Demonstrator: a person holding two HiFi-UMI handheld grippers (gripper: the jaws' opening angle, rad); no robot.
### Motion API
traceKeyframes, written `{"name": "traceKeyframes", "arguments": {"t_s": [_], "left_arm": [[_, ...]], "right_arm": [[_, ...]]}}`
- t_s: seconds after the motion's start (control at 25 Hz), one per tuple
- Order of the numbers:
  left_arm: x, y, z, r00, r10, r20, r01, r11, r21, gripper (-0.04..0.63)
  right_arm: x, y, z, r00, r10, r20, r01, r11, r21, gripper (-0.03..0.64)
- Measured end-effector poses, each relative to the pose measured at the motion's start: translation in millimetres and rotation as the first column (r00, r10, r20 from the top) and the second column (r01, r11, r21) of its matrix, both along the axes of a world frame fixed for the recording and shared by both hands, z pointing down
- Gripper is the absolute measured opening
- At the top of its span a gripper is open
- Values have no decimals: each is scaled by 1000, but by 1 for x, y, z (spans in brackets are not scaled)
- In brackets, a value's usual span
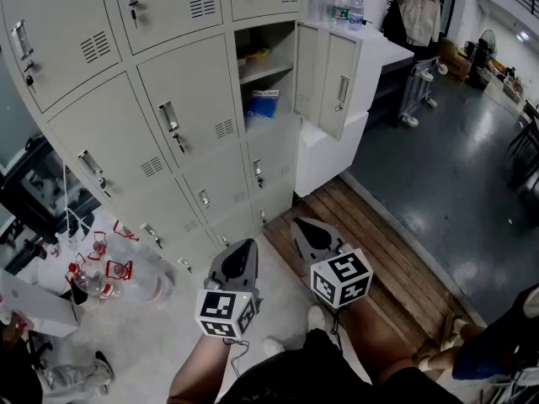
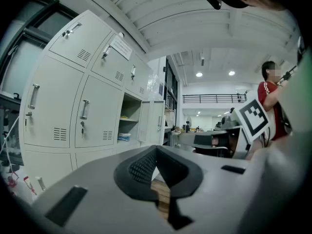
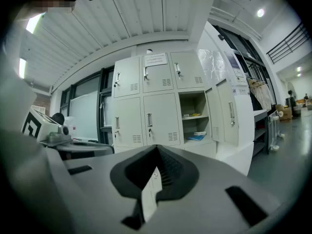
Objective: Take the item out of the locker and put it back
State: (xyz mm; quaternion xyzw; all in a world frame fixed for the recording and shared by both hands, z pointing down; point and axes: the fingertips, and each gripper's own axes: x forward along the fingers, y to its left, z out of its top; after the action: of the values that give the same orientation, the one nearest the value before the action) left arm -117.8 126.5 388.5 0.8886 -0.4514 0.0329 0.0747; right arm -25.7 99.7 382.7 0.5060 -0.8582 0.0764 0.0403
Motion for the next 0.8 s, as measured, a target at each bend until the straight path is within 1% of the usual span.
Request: {"name": "traceKeyframes", "arguments": {"t_s": [0.16,0.36,0.6,0.8], "left_arm": [[1,2,-1,1000,1,1,-1,1000,2,3],[1,6,-1,1000,4,3,-4,1000,4,3],[-1,5,1,1000,1,5,-1,1000,-3,3],[5,-5,4,1000,1,9,-1,1000,-5,3]], "right_arm": [[0,2,0,1000,-4,3,4,1000,-3,0],[0,5,1,999,-10,31,10,1000,-7,0],[1,2,-1,999,-9,31,9,1000,-1,0],[8,-10,-2,1000,-10,23,10,1000,8,0]]}}
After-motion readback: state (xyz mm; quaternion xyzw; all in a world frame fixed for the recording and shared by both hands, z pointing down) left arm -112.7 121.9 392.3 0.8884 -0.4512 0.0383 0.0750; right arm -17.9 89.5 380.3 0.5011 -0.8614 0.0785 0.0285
